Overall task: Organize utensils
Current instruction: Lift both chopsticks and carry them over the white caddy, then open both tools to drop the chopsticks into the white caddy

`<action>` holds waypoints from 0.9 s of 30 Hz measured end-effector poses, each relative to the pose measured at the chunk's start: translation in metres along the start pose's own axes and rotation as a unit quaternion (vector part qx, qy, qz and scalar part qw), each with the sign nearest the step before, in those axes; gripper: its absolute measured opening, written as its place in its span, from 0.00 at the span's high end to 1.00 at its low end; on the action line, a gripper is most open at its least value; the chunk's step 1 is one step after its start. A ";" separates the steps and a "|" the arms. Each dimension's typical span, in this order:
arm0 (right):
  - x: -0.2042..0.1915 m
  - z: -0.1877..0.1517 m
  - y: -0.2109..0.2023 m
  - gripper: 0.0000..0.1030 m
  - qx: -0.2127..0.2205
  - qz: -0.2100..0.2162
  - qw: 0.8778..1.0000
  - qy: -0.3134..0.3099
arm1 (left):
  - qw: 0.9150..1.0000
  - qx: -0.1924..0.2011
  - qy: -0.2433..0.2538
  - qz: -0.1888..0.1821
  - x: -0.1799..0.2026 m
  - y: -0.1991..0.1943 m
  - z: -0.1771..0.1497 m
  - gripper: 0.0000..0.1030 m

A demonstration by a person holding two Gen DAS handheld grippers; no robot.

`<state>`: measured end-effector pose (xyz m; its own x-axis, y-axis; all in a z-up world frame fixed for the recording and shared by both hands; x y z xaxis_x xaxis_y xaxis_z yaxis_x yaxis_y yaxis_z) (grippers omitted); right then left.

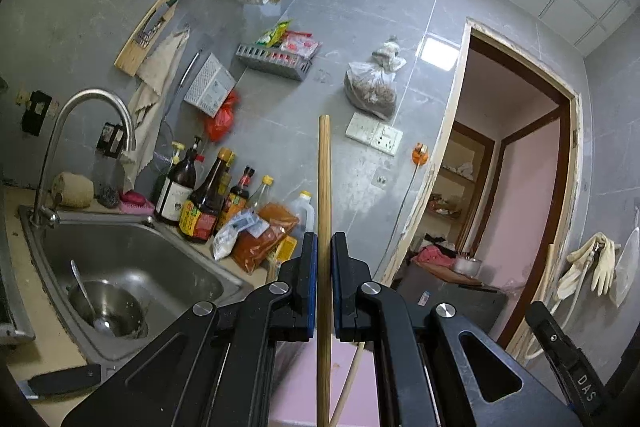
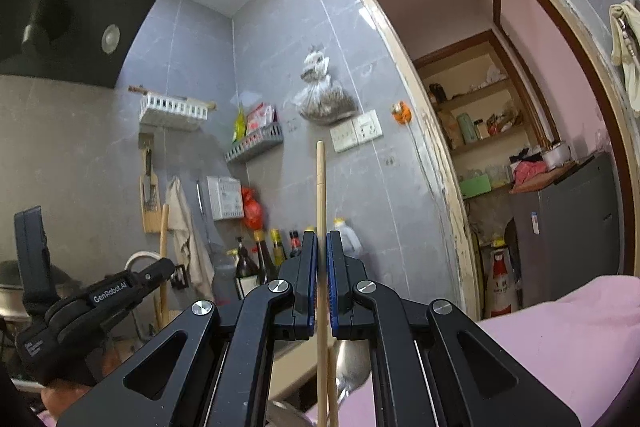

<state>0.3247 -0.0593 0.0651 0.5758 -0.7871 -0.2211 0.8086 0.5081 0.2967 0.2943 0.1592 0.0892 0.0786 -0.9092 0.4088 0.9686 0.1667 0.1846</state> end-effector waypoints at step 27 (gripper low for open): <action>0.005 -0.031 -0.019 0.95 -0.118 0.004 0.992 -0.039 | 0.990 -0.138 0.024 0.000 0.008 -0.025 -0.057 0.93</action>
Point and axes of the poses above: each gripper's, at about its wrist camera, not at the fingertips, and y roughly the way its jaws point, x to its right, z to its top, the point moved 5 cm from there along y, roughly the way its jaws point, and after that the axes turned 8 degrees about x, right-handed, at the moved point
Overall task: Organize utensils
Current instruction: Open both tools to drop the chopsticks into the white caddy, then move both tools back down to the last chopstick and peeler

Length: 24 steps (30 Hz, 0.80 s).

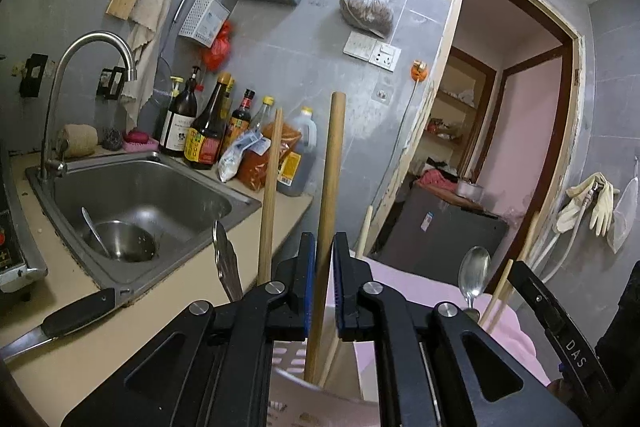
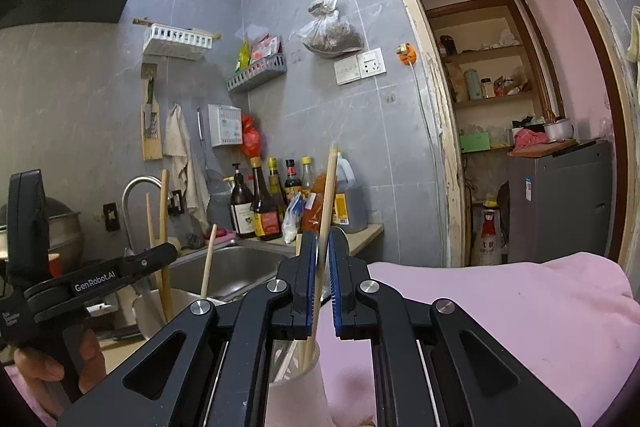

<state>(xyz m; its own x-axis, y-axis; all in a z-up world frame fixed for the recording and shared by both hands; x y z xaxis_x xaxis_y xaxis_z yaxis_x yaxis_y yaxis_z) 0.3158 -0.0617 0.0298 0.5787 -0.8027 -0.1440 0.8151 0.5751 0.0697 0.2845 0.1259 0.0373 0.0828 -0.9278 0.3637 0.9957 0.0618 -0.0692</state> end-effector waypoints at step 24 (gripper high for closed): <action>0.035 0.051 -0.080 0.50 0.053 -0.050 0.997 -0.015 | 0.997 0.008 0.041 -0.066 0.076 -0.041 0.014 0.23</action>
Point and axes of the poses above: each gripper's, at about its wrist camera, not at the fingertips, and y roughly the way its jaws point, x to its right, z to its top, the point moved 5 cm from there along y, roughly the way its jaws point, and after that the axes turned 8 degrees about x, right-handed, at the moved point
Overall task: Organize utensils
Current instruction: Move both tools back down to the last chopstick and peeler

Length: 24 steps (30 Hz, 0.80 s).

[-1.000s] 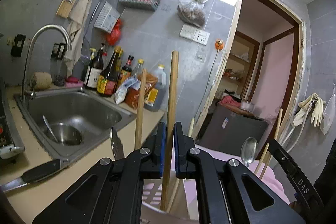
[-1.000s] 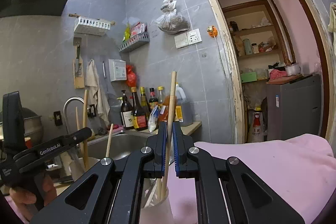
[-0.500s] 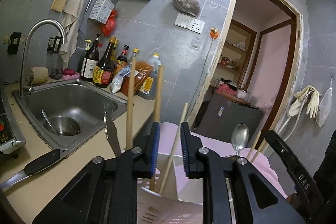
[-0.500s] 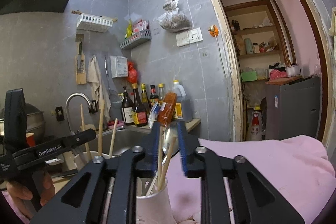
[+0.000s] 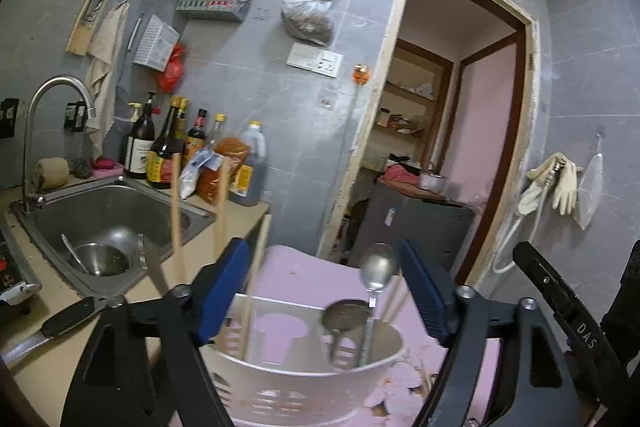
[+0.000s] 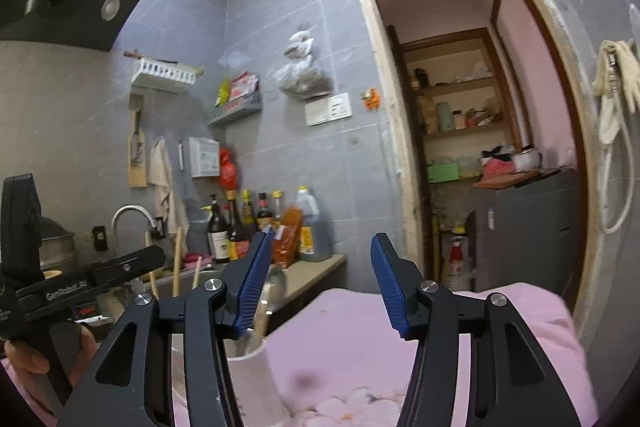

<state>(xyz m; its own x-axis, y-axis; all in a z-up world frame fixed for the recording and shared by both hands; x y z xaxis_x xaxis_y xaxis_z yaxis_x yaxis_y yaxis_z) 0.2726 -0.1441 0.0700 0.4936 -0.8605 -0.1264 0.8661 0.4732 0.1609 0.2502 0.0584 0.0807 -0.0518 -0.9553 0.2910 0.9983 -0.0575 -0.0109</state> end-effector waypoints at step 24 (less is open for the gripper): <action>0.085 0.000 -0.095 0.02 -0.045 -0.078 0.996 -0.024 | 0.984 -0.111 0.079 -0.119 0.109 -0.002 -0.077 0.04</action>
Point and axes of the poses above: each gripper's, at about its wrist camera, not at the fingertips, and y roughly the way its jaws point, x to its right, z to its top, the point moved 5 cm from there along y, roughly the way its jaws point, and after that the axes turned 8 degrees about x, right-handed, at the moved point
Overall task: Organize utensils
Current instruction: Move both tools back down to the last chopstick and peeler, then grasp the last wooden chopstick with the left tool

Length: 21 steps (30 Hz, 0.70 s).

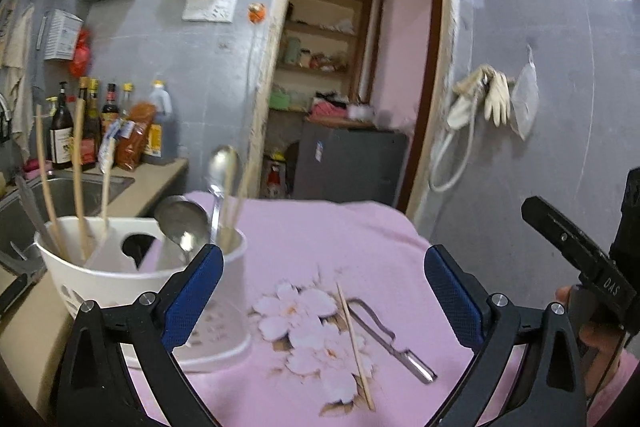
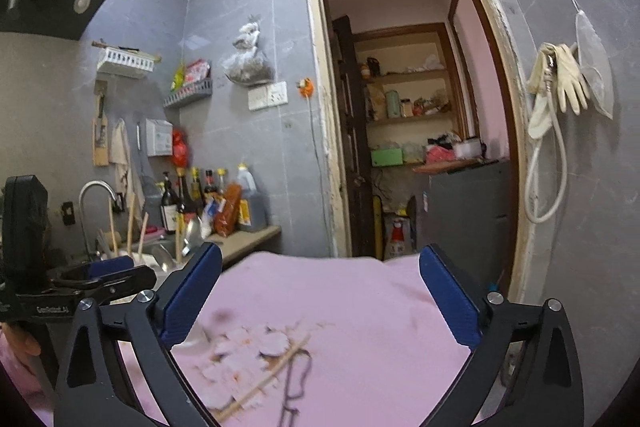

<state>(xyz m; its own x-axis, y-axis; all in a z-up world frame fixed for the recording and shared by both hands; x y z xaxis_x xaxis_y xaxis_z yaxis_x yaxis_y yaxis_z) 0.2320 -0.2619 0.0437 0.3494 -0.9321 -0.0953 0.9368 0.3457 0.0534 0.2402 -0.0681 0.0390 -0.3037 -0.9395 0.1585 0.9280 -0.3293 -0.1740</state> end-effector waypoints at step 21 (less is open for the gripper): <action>0.029 -0.093 0.024 0.00 -0.246 -0.023 0.969 -0.010 | 0.975 -0.218 0.042 0.006 0.007 0.065 -0.094 0.06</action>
<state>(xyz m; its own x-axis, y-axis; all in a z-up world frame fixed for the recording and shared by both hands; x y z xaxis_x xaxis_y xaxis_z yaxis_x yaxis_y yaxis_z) 0.2664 -0.2708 -0.0499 0.3120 -0.9477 -0.0675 0.8473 0.3097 -0.4315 0.2781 -0.1046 -0.0622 -0.3268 -0.9419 0.0778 0.7577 -0.3103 -0.5741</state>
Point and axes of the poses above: each gripper's, at about its wrist camera, not at the fingertips, and y roughly the way its jaws point, x to its right, z to its top, the point moved 5 cm from there along y, roughly the way its jaws point, and after that the axes turned 8 degrees about x, right-handed, at the moved point
